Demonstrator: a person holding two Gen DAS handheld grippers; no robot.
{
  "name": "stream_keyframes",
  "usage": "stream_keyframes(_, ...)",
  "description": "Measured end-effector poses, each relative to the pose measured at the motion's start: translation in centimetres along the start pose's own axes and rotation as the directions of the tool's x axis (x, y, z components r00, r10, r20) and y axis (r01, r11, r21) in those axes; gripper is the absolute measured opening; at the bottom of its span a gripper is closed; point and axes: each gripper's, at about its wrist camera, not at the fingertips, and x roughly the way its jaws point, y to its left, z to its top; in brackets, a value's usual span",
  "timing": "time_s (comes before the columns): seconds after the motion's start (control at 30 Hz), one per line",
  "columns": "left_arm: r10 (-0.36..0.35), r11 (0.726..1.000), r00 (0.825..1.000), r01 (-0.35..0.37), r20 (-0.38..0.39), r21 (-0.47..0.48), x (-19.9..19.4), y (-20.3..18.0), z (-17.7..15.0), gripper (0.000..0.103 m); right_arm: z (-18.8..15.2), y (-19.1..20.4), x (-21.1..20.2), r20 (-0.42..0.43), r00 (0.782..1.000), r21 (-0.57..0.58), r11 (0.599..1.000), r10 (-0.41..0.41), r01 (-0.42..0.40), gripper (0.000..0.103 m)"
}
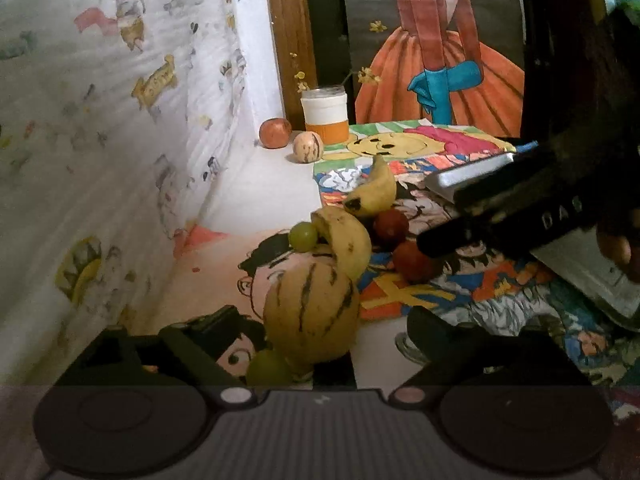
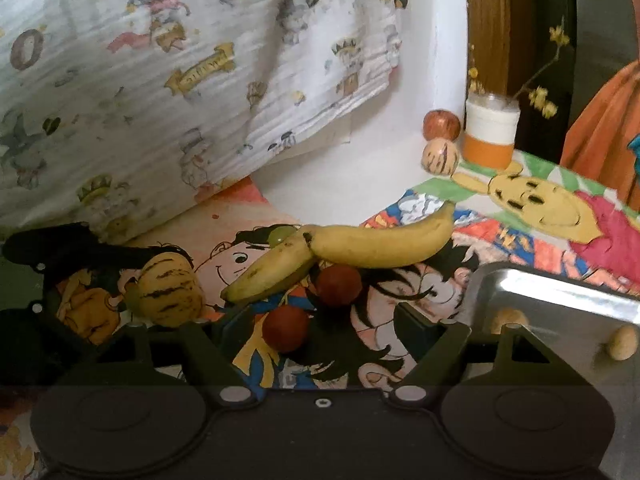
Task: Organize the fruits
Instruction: 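Grasp the striped yellow melon with the left tool while the right tool grasps a red cherry tomato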
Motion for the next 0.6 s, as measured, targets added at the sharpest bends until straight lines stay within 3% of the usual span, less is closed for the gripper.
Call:
stream_keyframes(0.17,-0.021,0.999,1.000,0.021,-0.020,-0.025,0.8,0.6,0.3,0.080,-0.2,0.4,1.1,-0.011,1.000,-0.001,1.000,0.020,-0.020,0.075)
stream_keyframes(0.27,-0.030,0.999,0.999,0.029,-0.011,-0.034,0.8,0.7,0.3,0.065,-0.5,0.4,1.6,-0.019,1.000,-0.013,1.000,0.001,-0.001,0.075)
stream_keyframes(0.43,-0.039,0.998,0.999,0.037,-0.022,-0.060,1.2,1.1,0.4,0.059,-0.8,-0.1,2.0,-0.029,1.000,-0.006,1.000,-0.005,0.005,0.071)
stream_keyframes(0.6,-0.039,0.997,0.999,0.037,-0.023,-0.075,1.2,1.3,0.4,0.057,-0.8,0.0,2.2,-0.030,1.000,-0.014,1.000,-0.009,0.008,0.059)
